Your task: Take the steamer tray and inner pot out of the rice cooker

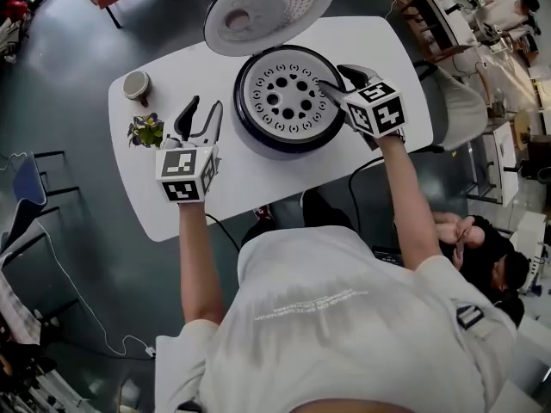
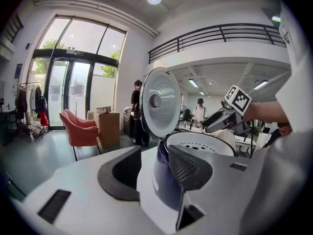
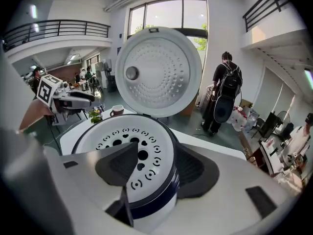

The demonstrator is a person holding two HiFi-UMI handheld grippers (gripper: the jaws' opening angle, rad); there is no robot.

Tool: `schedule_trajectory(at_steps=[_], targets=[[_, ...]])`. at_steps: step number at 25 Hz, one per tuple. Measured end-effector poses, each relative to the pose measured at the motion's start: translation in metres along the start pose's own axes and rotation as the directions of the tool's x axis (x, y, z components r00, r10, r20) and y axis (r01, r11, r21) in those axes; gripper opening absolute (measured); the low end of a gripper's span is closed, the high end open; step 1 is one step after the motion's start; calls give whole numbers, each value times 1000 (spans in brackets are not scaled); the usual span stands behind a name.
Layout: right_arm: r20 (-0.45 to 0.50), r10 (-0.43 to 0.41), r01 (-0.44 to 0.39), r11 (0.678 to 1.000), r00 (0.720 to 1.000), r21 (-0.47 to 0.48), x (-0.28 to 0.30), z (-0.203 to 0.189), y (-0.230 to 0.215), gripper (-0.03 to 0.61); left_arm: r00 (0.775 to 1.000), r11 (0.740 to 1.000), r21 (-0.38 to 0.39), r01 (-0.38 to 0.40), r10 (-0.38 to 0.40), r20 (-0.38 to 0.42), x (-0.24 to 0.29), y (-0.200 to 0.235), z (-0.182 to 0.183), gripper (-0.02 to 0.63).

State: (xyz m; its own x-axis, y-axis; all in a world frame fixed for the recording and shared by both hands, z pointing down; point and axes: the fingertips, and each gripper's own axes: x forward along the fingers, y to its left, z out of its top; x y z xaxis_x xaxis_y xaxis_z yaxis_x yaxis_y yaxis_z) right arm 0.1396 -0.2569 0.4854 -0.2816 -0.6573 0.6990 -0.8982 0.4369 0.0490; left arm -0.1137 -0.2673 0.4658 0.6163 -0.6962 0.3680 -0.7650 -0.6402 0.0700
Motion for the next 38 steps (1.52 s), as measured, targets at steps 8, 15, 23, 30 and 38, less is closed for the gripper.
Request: schedule_trajectory(at_steps=[8,15,23,30,38], targets=[[-91,75,-83,993,993,-83,57,6,-16,261,996,995,-63,-78,75,-56,10,14,-18,189],[-167,63,-102,965,984,-241,77,-7,-21,264,988,986,-90,-139,132,-76,10,9,-26,187],[-193,56,-108,957,980,-270,83,-22,-29,231,983,983,-73,-166,160,-87,10,-1,-20,187],[-176,83,-125,962,981,-244,80,-15,-29,190,981,983,-44,-177,172,-88,3,-9,-17,186],[-126,85,-115,958,988,-262,65,-5,-23,120,979,980,-30,-199,197,-54,-9,-15,-8,184]])
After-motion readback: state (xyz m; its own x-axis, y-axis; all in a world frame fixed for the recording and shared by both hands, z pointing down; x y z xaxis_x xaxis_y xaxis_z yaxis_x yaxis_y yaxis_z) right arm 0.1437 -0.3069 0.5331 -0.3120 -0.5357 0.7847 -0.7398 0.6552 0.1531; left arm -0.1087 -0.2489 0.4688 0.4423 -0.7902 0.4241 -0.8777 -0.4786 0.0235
